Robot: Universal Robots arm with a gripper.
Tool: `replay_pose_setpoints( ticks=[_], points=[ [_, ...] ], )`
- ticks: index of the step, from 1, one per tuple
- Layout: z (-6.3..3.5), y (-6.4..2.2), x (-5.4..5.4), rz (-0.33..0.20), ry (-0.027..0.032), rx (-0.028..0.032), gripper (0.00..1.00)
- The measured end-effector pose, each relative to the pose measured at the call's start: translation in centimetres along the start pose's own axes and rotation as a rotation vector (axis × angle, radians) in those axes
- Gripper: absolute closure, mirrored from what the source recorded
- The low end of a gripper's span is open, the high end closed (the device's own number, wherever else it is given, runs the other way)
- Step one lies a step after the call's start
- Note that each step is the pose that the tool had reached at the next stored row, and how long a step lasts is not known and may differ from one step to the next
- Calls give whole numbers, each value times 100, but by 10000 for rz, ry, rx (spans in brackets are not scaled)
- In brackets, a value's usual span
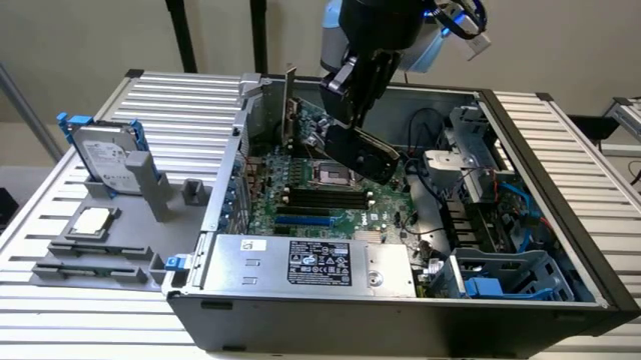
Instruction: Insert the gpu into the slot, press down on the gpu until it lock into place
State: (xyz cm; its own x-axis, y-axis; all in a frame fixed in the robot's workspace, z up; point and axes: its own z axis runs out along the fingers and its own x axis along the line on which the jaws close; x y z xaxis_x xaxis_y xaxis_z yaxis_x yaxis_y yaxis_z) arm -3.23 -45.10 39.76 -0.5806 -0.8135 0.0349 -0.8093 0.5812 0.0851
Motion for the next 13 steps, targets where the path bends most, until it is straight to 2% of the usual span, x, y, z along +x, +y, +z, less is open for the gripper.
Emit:
replay_pose_setpoints(
  ticks=[13],
  points=[
    [11,-1,0,-2352,146,44,74]
  ],
)
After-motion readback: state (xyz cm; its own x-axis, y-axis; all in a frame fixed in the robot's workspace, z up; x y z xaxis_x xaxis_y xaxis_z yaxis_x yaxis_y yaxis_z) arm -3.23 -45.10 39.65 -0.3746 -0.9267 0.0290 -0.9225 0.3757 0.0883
